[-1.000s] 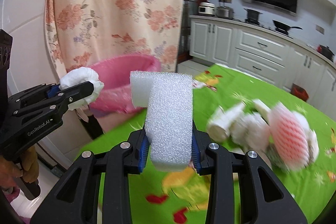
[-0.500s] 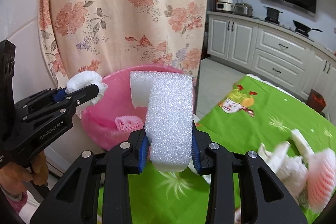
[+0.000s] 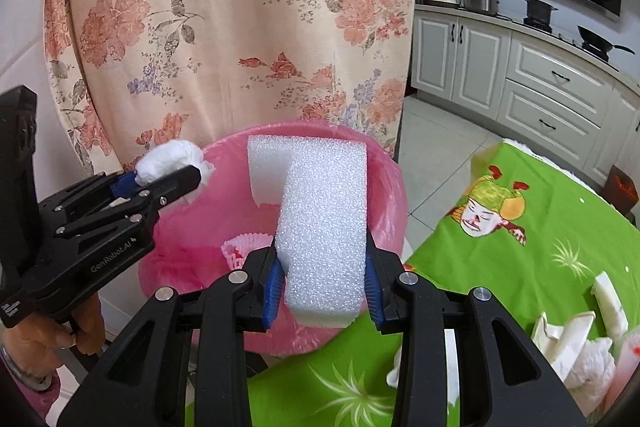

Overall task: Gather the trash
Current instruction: 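Carry the tissue and foam block to the pink bin and release both, then move both tools back over the trash pile, then grasp a yellow sponge with the right tool while the left tool grasps another sponge, then carry both yellow sponges over the pink bin and open both tools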

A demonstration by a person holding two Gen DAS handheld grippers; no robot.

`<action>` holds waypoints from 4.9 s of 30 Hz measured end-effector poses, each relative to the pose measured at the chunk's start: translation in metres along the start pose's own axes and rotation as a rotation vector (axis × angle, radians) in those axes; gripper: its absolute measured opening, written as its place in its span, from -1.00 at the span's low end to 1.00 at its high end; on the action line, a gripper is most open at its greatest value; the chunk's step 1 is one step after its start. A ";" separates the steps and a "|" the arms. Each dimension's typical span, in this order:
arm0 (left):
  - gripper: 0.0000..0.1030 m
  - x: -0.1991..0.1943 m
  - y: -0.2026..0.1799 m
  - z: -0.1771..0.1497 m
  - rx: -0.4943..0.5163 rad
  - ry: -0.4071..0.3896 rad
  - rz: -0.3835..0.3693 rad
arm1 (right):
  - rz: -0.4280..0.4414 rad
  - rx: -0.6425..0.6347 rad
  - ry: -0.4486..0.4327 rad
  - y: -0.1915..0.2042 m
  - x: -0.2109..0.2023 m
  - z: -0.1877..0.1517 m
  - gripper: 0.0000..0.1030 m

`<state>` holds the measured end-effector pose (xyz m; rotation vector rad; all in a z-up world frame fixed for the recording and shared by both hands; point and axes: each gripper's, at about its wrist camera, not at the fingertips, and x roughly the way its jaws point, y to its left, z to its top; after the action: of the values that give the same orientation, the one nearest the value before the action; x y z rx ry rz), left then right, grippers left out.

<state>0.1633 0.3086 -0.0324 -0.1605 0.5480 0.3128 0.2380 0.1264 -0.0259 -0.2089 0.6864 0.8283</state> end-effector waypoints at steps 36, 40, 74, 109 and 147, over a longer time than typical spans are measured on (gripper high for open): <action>0.90 -0.070 -0.185 -0.103 0.150 -0.001 -0.267 | -0.283 0.118 -0.145 -0.111 -0.179 -0.158 0.46; 0.90 -0.065 -0.218 -0.121 0.197 0.039 -0.303 | -0.331 0.159 -0.103 -0.132 -0.191 -0.190 0.47; 0.90 -0.019 -0.303 -0.135 0.315 0.198 -0.352 | -0.389 0.268 0.008 -0.167 -0.188 -0.238 -0.01; 0.06 -0.051 -0.285 -0.143 0.241 0.107 -0.384 | -0.397 0.296 -0.048 -0.164 -0.200 -0.238 -0.01; 0.08 -0.115 -0.102 -0.088 0.093 -0.205 -0.108 | -0.045 -0.045 -0.189 -0.028 -0.121 -0.100 0.00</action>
<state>0.0617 0.1641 -0.0380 -0.0666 0.3489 0.1958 0.1529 -0.0079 -0.0283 -0.1835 0.4848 0.8091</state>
